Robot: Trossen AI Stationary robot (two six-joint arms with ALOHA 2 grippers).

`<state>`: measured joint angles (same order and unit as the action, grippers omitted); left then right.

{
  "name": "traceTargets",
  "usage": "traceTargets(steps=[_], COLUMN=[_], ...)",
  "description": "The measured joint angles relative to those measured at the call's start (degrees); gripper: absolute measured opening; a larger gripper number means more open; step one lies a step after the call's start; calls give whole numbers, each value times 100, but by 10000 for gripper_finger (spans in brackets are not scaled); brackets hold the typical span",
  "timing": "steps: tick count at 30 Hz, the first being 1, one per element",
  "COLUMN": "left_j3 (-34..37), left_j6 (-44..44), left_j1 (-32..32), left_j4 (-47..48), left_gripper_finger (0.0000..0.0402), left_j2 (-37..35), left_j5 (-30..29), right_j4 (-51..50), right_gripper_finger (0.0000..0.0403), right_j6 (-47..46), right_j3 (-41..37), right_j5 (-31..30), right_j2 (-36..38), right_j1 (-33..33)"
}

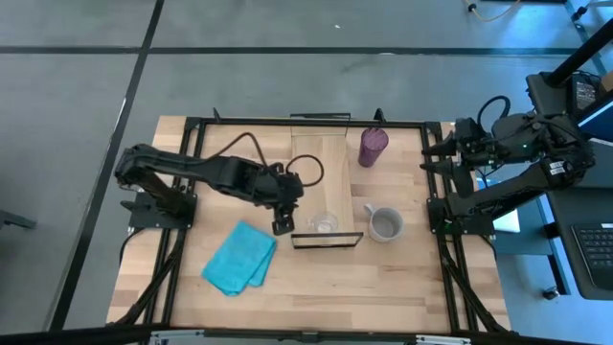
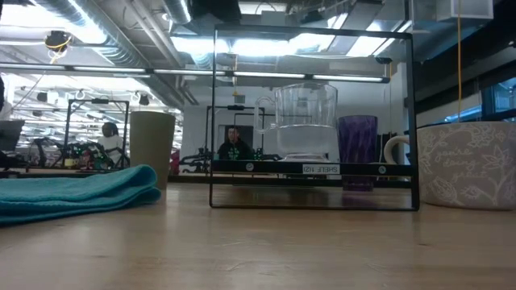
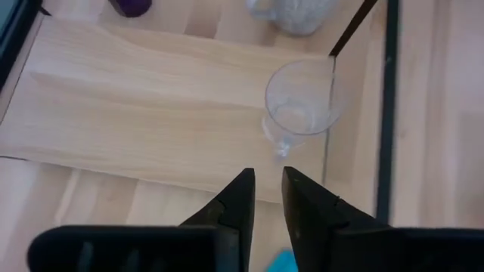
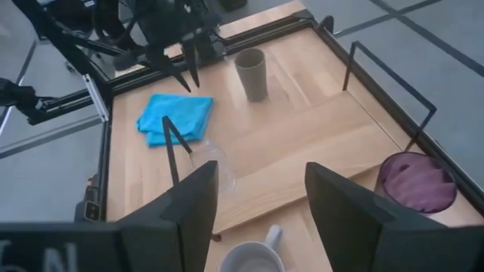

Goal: Stack small to large cups/mugs on shelf
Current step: Put the white mug on the shelf

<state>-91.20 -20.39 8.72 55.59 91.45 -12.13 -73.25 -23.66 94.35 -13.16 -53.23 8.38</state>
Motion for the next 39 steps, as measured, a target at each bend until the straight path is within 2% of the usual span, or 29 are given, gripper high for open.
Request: traceTargets(steps=[9, 14, 34, 39], left_j3=[3, 3, 3, 3], left_j6=[-443, -459, -492, -459], left_j1=[163, 245, 257, 257], left_j4=[-43, -244, -380, -378], left_gripper_finger=[63, 63, 63, 63], left_j2=[-226, -226, -226, -226], left_j5=[12, 81, 89, 87], right_j4=[13, 28, 804, 1039], right_gripper_finger=[200, 200, 200, 200], right_j6=[-70, -859, -921, -1035], right_j3=[0, 0, -2, -2], right_j5=[117, 97, 80, 591], right_j2=[-28, -78, -523, -880], right_j1=[0, 1, 0, -2])
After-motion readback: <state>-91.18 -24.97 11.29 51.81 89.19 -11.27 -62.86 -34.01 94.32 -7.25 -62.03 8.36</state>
